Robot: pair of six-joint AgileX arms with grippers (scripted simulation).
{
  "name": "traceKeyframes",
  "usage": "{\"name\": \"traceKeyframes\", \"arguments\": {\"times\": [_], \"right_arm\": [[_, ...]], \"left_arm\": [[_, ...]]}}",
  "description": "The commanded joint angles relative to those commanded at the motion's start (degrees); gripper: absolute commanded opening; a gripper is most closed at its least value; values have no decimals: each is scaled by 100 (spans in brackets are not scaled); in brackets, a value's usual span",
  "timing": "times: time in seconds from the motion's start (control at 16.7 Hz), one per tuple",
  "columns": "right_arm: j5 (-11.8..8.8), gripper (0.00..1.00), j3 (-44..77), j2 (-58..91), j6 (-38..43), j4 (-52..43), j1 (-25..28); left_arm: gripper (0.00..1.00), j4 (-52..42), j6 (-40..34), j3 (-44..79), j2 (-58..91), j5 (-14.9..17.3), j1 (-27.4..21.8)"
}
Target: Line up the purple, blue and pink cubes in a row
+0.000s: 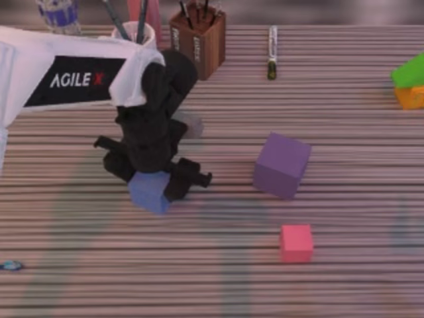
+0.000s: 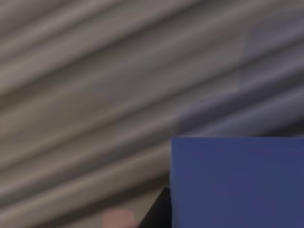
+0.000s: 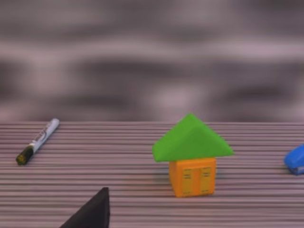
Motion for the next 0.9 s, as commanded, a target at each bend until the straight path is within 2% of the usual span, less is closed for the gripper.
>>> {"name": "traceKeyframes", "arguments": {"times": [0.18, 0.24, 0.9], "right_arm": [[0, 100, 0, 0, 0, 0, 0], [0, 100, 0, 0, 0, 0, 0], [0, 100, 0, 0, 0, 0, 0]], "left_arm": [[2, 0, 0, 0, 0, 0, 0], [0, 0, 0, 0, 0, 0, 0], [0, -284, 26, 222, -196, 16, -18]]}}
